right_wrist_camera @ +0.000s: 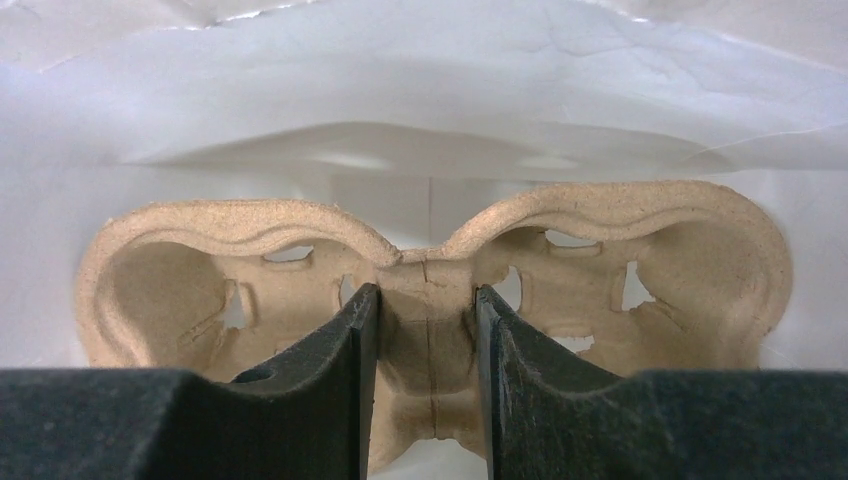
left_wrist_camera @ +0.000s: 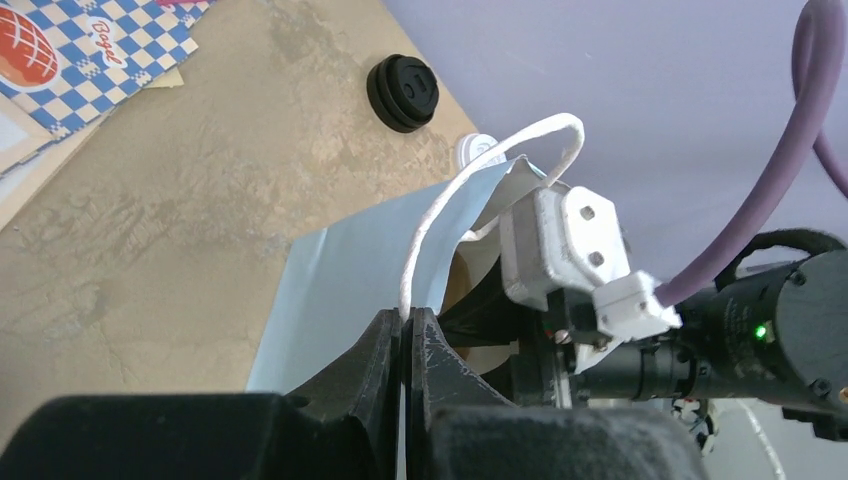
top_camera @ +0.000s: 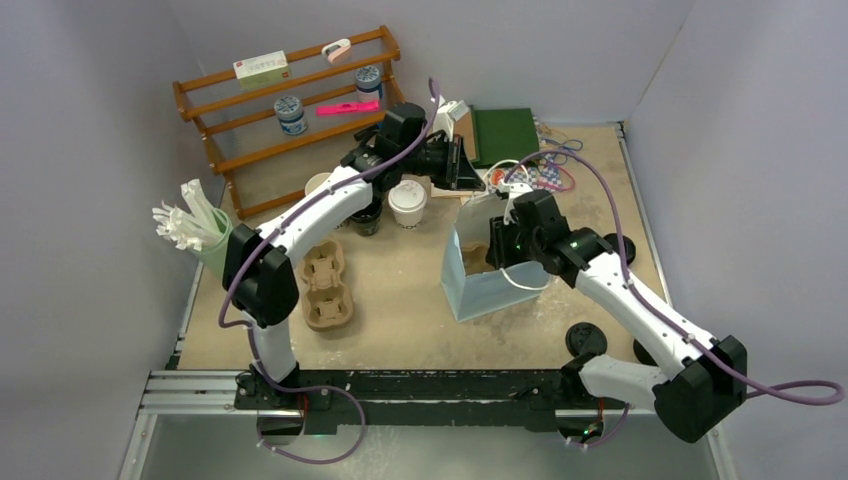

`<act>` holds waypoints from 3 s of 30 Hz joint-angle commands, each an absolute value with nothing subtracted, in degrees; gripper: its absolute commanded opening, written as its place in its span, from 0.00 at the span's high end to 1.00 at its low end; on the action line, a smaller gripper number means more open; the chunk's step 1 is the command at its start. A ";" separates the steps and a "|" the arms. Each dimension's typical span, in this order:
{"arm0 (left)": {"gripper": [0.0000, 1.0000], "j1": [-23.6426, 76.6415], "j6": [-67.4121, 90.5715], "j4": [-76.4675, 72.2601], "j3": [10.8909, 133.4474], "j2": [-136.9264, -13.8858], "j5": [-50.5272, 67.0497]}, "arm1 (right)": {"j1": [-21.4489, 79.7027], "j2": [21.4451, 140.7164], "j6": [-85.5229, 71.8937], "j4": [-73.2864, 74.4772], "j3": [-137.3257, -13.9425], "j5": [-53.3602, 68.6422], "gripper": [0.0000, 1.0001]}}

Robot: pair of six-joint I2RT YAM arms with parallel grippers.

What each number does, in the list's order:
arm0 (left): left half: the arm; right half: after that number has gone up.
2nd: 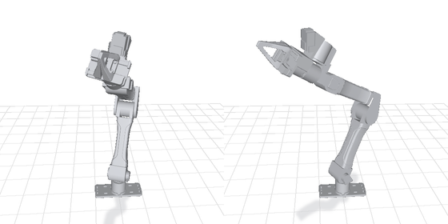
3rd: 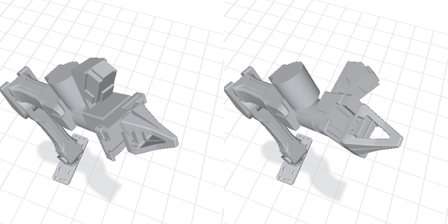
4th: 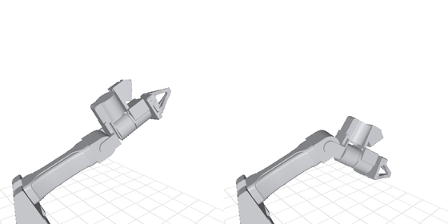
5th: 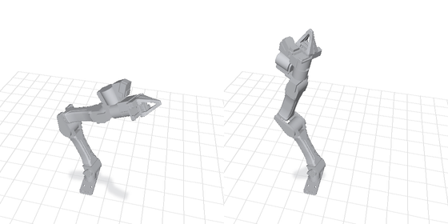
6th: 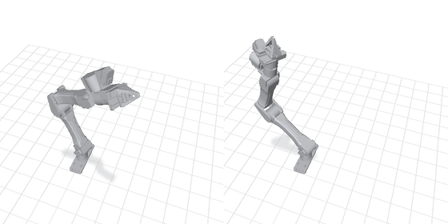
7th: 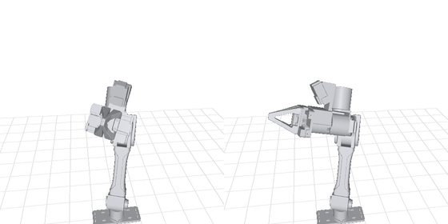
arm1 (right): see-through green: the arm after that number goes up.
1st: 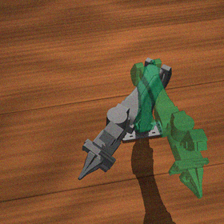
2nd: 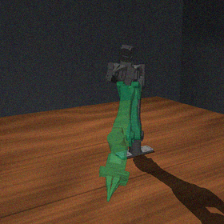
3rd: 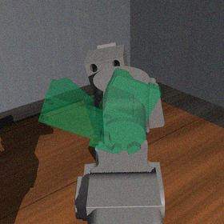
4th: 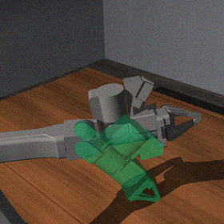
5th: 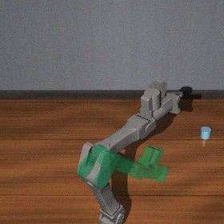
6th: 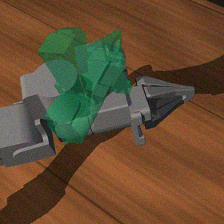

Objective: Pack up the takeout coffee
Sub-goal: Place the cup tray in the takeout bag.

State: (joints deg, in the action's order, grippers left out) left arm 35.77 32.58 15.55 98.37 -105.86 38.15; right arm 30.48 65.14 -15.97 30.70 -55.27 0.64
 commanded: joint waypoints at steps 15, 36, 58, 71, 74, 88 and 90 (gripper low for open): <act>0.99 34.55 36.30 8.50 99.44 -104.93 37.19 | 37.44 73.63 -16.06 34.46 -58.19 -5.71 0.86; 0.68 32.23 29.94 14.47 94.16 -95.03 32.68 | 37.37 81.74 -19.49 39.14 -60.23 -0.51 0.85; 0.36 60.64 -26.29 1.73 62.54 -63.88 29.40 | 37.38 82.47 -20.73 39.41 -61.33 -0.09 0.87; 0.31 71.33 -46.51 12.68 72.12 -75.22 19.69 | 37.38 82.53 -21.23 39.35 -62.22 -0.09 0.87; 0.39 72.60 -46.80 13.44 74.04 -78.18 16.78 | 37.42 82.69 -21.38 39.28 -62.31 -0.09 0.86; 1.00 80.44 -37.87 12.12 80.20 -86.28 14.45 | 37.39 83.36 -23.77 40.65 -63.09 -1.35 0.87; 1.00 81.89 -36.62 11.14 80.33 -86.84 14.82 | 37.36 83.67 -24.50 41.06 -63.82 -1.87 0.87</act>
